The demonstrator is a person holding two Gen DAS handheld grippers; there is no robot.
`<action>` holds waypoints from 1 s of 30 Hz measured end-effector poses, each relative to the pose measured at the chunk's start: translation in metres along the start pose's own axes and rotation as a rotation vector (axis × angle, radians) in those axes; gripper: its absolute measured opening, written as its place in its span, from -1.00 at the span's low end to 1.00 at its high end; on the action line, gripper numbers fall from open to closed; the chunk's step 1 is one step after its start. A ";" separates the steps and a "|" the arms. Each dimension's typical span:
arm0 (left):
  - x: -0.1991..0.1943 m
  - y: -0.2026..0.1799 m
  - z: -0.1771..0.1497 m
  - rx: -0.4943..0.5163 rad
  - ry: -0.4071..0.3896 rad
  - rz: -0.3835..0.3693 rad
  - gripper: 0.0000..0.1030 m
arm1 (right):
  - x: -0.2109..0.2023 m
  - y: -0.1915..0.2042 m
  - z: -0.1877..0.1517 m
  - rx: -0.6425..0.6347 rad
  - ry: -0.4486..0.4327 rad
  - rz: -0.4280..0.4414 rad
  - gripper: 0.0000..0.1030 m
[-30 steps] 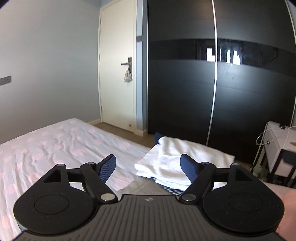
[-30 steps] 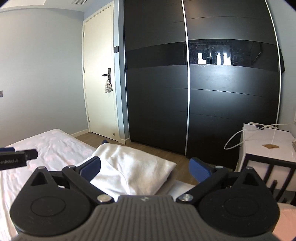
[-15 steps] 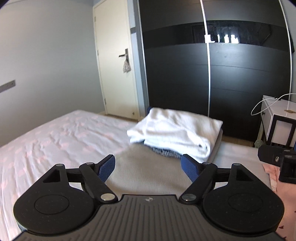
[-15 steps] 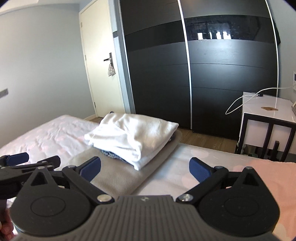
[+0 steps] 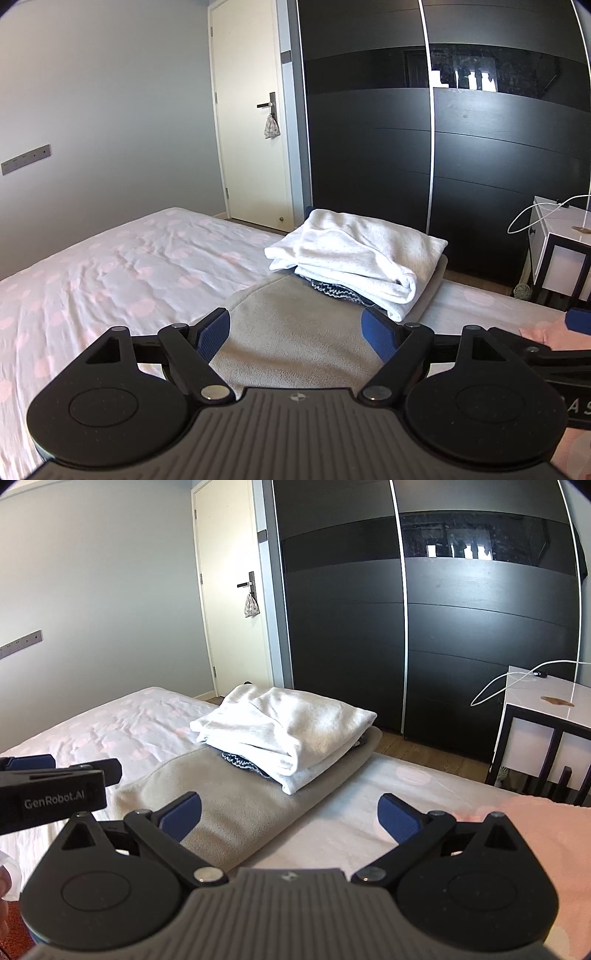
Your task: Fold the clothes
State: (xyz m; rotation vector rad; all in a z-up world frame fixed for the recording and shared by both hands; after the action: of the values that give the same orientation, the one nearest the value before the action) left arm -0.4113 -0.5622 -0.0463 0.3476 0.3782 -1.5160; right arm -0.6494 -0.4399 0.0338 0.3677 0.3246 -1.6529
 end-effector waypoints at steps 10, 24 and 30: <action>0.004 -0.001 -0.004 0.000 0.026 -0.007 0.52 | -0.002 0.008 -0.002 -0.022 0.008 0.017 0.99; 0.003 -0.001 -0.002 0.002 0.034 -0.004 0.52 | -0.004 0.010 -0.001 -0.018 -0.001 0.016 0.99; 0.003 0.001 -0.001 -0.002 0.035 -0.005 0.52 | -0.005 0.012 0.001 -0.029 -0.007 0.011 0.99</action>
State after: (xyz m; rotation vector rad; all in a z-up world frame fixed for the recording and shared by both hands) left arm -0.4106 -0.5639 -0.0488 0.3723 0.4076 -1.5157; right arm -0.6372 -0.4371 0.0365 0.3409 0.3406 -1.6368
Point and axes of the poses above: each gripper's, at about its wrist camera, not at the fingertips, and x roughly the way its jaws point, y to its left, z to its top, the point moved 2 cm from there along x, roughly the way its jaws point, and after that the axes turned 7 degrees about -x, right-handed, at the moved point
